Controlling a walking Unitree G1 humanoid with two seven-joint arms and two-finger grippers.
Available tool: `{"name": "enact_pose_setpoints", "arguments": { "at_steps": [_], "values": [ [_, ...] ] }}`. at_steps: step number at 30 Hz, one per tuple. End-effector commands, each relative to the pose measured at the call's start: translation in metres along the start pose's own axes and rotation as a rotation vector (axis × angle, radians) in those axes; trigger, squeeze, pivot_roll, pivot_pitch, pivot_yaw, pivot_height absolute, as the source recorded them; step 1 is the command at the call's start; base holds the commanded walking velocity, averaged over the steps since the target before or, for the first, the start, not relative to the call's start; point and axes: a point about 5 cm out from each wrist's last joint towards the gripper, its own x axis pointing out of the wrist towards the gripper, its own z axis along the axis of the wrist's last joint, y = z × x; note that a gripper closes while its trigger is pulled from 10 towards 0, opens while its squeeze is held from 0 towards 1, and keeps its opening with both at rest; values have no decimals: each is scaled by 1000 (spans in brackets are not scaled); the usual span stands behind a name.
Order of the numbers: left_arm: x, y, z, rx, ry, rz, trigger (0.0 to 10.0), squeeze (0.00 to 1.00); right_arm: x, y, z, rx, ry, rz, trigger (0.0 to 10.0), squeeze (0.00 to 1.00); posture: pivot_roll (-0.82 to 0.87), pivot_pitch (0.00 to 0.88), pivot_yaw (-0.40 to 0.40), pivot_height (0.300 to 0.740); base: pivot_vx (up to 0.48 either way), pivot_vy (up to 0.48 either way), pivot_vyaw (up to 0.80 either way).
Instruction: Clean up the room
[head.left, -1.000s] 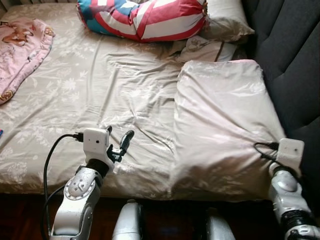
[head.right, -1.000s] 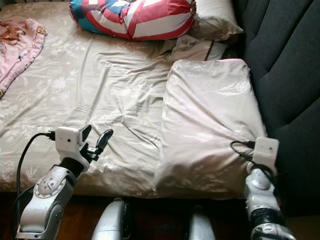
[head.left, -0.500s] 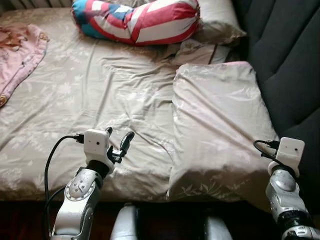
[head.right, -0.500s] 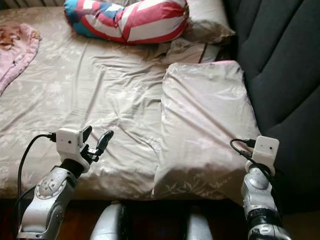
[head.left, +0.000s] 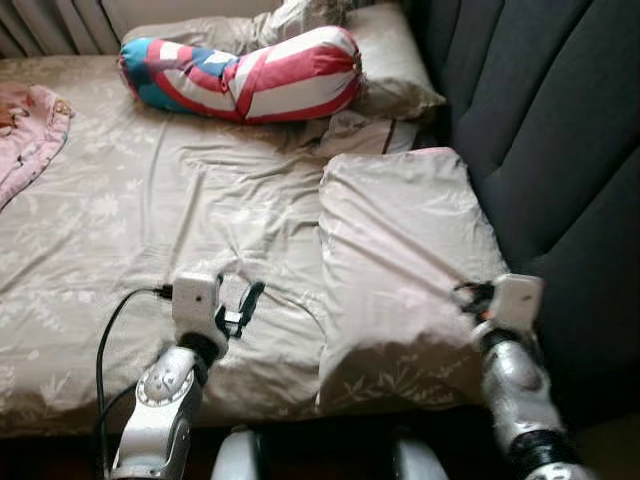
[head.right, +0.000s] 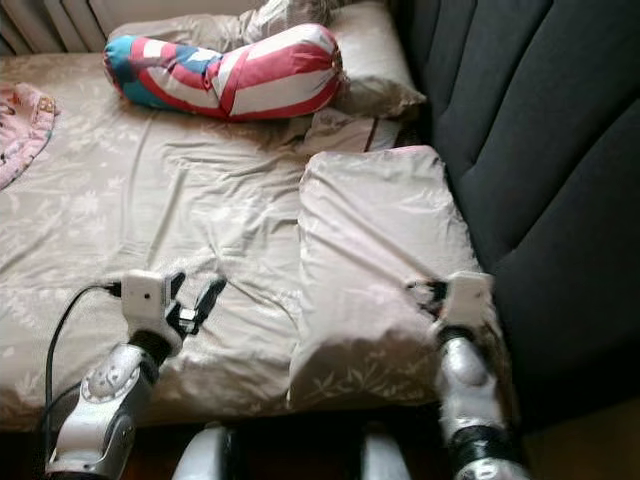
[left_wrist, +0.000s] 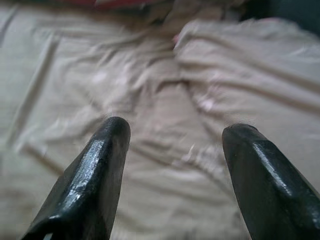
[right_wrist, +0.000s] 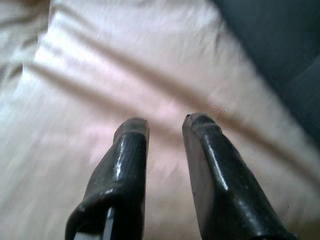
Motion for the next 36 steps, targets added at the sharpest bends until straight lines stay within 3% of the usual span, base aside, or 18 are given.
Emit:
{"name": "enact_pose_setpoints", "arguments": {
  "at_steps": [1,4,9,13,17,21,26,28,33,35,36],
  "values": [
    [-1,5,-10,-6,34,21,10000,0,-6,-3,-17,1,69,-1,10000,0,-32,93,-18,686,0,0,0],
    [-2,12,-42,-33,165,60,10000,0,-19,-5,-51,33,211,-1,10000,0,-28,61,-7,706,0,0,0],
    [-8,21,-80,-51,345,101,10000,0,-36,-3,-83,221,352,-47,10000,0,-63,33,-9,740,0,0,0],
    [-14,21,-103,-116,470,167,10000,0,-43,-1,-93,160,405,-11,10000,0,-47,9,-27,740,0,0,0],
    [-20,17,-116,-84,547,162,10000,0,-47,-2,-98,141,426,-5,10000,0,-54,0,-23,740,0,0,0],
    [-33,14,-134,-30,667,163,10000,0,-58,-3,-114,119,520,-61,10000,0,-73,0,-16,740,0,0,0],
    [-41,6,-144,15,718,139,10000,0,-76,-2,-132,117,580,-69,10000,0,-57,0,-16,740,0,0,0],
    [-46,1,-150,-51,729,185,10000,0,-88,-3,-143,94,623,-57,10000,0,-58,0,-17,740,0,0,0],
    [-43,-1,-148,-15,720,155,10000,0,-90,-3,-145,81,631,-53,10000,0,-55,0,-20,740,0,0,0],
    [-44,5,-147,63,727,151,10000,0,-90,-5,-144,95,617,-72,10000,0,-50,0,-21,740,0,0,0],
    [-44,6,-147,62,728,155,10000,0,-90,-5,-145,97,616,-75,10000,0,-50,0,-21,740,0,0,0]
  ]
}}
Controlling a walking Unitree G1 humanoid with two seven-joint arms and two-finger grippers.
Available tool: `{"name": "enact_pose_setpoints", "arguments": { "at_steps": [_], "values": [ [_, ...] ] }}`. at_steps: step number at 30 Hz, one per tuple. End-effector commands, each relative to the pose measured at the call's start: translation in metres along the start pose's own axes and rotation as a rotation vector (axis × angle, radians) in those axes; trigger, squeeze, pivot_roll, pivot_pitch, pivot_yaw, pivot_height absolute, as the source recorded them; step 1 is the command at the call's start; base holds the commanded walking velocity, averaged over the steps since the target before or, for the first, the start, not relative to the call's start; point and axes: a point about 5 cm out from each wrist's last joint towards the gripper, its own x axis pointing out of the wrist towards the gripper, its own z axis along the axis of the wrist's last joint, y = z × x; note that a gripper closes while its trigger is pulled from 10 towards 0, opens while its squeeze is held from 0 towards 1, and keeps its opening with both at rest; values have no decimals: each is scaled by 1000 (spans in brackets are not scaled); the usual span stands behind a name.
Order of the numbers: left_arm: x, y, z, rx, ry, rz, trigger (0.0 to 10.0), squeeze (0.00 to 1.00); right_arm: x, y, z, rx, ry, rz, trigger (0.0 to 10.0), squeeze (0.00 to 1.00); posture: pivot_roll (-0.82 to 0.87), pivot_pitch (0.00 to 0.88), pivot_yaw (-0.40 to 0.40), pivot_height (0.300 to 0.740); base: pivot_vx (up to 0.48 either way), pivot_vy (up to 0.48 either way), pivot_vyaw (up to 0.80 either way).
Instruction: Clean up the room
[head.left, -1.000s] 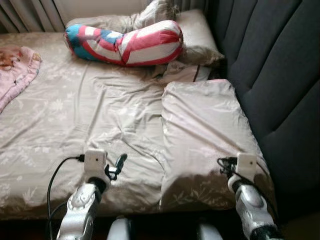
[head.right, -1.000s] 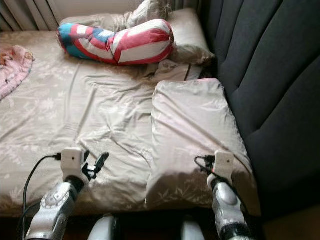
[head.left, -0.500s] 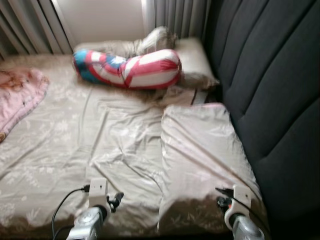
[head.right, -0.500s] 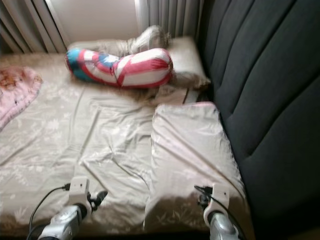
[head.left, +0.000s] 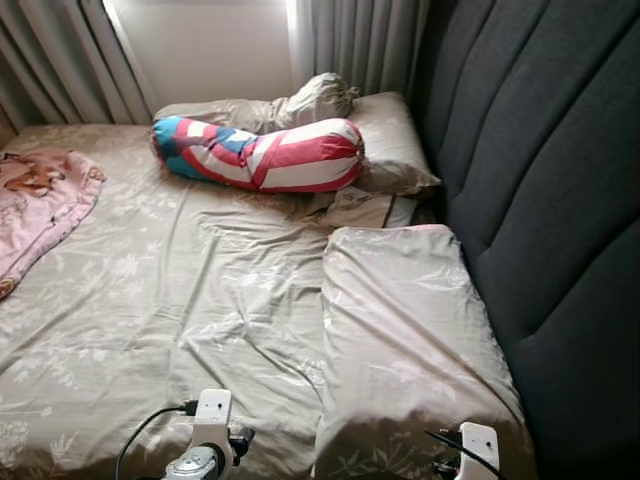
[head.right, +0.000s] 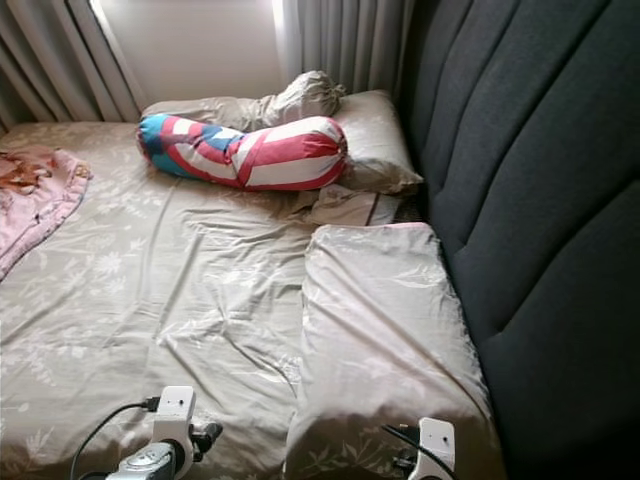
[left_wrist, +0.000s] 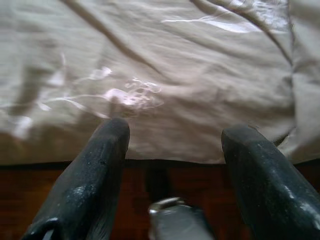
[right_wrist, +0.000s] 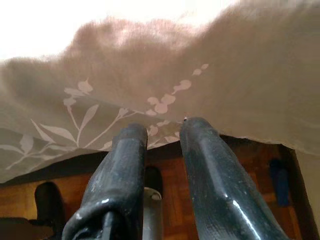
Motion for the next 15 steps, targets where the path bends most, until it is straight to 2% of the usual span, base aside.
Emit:
{"name": "enact_pose_setpoints", "arguments": {
  "at_steps": [1,6,9,12,14,15],
  "values": [
    [-2,8,-5,21,17,26,10000,0,0,0,1,6,-6,-6,10000,0,-50,0,-20,740,0,0,0],
    [-5,13,-19,74,63,29,10000,0,0,0,1,11,-8,-11,10000,0,-51,0,-13,740,0,0,0],
    [-8,14,-28,10,82,42,10000,0,0,1,2,5,-9,-5,10000,0,-63,0,-15,740,0,0,0],
    [-9,13,-32,3,94,44,10000,0,0,2,2,-12,-17,19,10000,0,-77,0,-21,740,0,0,0],
    [-9,12,-32,2,96,45,10000,0,0,2,0,-87,-4,37,10000,0,-77,0,-27,740,0,0,0],
    [-8,11,-31,-20,85,45,10000,0,-1,1,-1,-95,0,37,10000,0,-73,0,-30,740,0,0,0]
  ]
}}
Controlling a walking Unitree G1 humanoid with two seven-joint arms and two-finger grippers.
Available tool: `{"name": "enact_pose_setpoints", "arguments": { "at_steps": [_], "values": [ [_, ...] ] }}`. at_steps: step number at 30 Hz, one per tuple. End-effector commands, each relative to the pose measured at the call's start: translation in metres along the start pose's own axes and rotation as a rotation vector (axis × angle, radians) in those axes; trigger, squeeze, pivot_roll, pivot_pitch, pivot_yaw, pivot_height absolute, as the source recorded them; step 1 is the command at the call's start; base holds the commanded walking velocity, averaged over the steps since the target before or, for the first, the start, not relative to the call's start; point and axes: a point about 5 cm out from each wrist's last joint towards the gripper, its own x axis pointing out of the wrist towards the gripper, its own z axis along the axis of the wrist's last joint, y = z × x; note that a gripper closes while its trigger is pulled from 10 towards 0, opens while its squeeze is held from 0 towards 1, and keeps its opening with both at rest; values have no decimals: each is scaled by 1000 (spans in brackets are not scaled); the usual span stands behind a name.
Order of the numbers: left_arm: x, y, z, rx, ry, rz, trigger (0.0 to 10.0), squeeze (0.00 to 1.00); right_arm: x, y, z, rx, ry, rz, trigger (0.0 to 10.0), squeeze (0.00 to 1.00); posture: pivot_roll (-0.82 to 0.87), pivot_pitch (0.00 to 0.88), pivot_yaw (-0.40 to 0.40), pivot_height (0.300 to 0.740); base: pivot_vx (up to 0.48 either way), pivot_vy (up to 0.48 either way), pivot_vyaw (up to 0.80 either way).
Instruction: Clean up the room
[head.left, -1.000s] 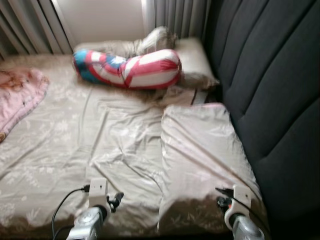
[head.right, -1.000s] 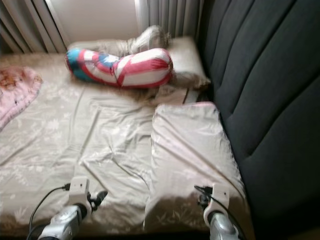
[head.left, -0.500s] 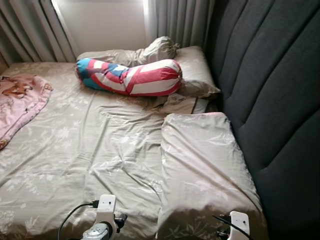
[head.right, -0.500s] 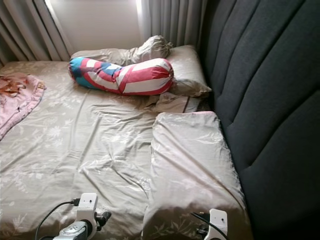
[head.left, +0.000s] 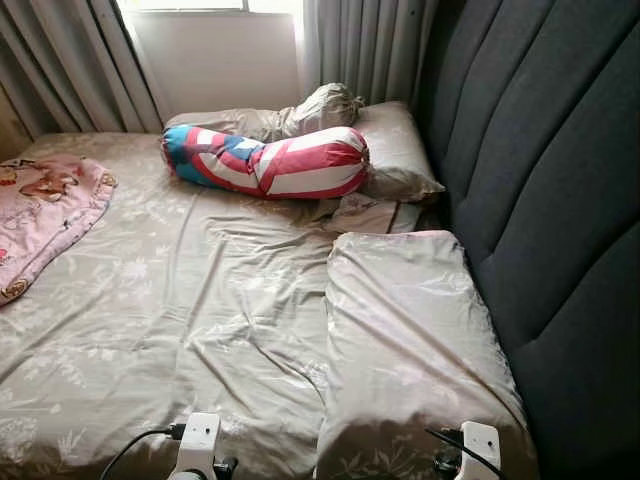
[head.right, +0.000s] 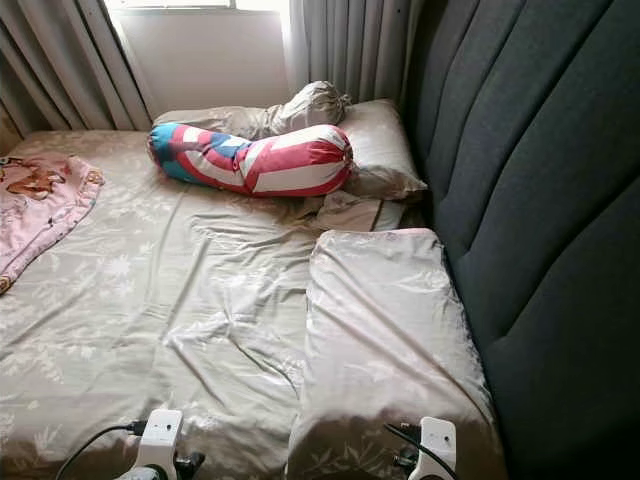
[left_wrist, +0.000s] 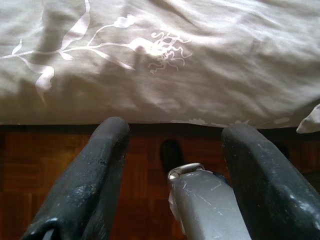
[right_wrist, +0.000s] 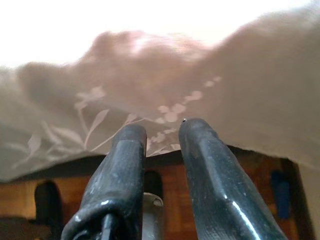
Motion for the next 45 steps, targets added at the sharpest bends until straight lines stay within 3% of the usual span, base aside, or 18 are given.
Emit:
{"name": "enact_pose_setpoints", "arguments": {
  "at_steps": [1,8,10,17,23,36,45],
  "values": [
    [0,-1,0,-22,-6,5,10000,0,-1,-2,-3,-23,5,-2,10000,0,-68,0,-32,740,0,0,0],
    [1,-2,3,-4,-9,9,10000,0,-2,-4,-5,-12,14,-16,10000,0,-58,0,-48,740,0,0,0],
    [0,0,1,-15,-1,22,10000,0,-2,0,-7,-58,27,9,10000,0,-59,0,-49,740,0,0,0],
    [0,3,-2,-6,7,24,10000,0,-1,0,-4,-71,2,12,10000,0,-54,0,-45,740,0,0,0],
    [0,1,3,9,-6,16,10000,0,-2,-4,-6,-61,19,0,10000,0,-50,0,-42,740,0,412,727],
    [2,1,9,15,-23,10,10000,0,-5,-17,-11,-29,38,-23,10000,0,-47,13,-44,740,0,424,0],
    [-2,14,0,13,-4,23,10000,0,-5,-18,-12,-24,40,-17,10000,0,-48,14,-43,740,0,422,0]
  ]
}}
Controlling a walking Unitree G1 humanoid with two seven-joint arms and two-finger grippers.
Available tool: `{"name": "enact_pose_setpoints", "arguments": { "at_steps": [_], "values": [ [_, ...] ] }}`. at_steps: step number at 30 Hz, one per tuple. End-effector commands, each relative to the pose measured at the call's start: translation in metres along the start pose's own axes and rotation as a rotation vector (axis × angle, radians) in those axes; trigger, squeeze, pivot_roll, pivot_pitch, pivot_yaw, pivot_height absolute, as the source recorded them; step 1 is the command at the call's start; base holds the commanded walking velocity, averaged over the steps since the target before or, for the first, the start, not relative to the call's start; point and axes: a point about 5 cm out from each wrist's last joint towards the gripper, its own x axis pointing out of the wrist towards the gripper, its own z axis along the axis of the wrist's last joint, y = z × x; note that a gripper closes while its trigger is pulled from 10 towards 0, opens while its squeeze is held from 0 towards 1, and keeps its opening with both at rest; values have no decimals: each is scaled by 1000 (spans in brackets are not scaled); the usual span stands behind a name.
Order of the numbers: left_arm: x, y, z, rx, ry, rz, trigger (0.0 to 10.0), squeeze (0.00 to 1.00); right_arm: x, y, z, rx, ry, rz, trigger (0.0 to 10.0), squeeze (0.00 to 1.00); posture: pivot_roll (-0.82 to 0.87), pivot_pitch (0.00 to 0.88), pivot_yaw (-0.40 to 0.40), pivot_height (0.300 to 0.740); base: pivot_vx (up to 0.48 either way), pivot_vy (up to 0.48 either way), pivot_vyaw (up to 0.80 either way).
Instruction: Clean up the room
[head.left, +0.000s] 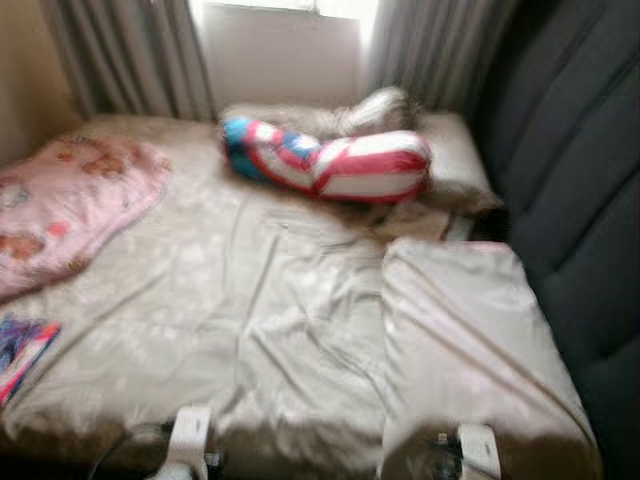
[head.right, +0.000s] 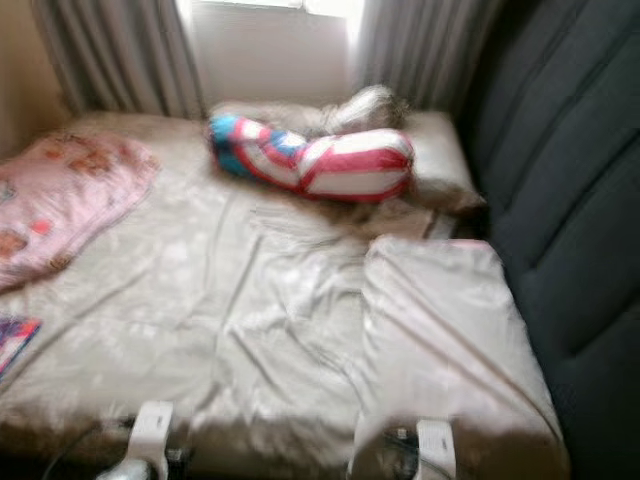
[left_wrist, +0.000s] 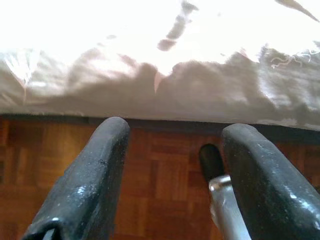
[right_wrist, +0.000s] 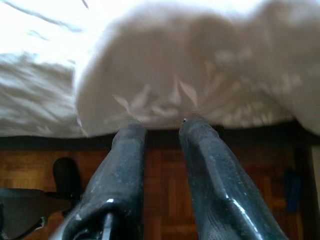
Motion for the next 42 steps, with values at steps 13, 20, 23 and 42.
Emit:
{"name": "enact_pose_setpoints", "arguments": {
  "at_steps": [13,20,23,42],
  "values": [
    [-3,6,-10,8,34,-8,10000,0,1,18,-6,12,17,19,10000,0,-44,13,-41,740,0,419,0],
    [-3,11,-10,5,37,-4,10000,0,-2,0,-9,5,22,8,10000,0,-41,11,-42,740,0,415,0],
    [-1,7,-6,5,34,-7,10000,0,-4,-6,-11,3,26,4,10000,0,-39,12,-42,740,0,410,0],
    [5,-11,14,-5,6,-23,10000,0,-5,-7,-16,-47,58,18,10000,0,-45,0,-40,740,0,409,0]
  ]
}}
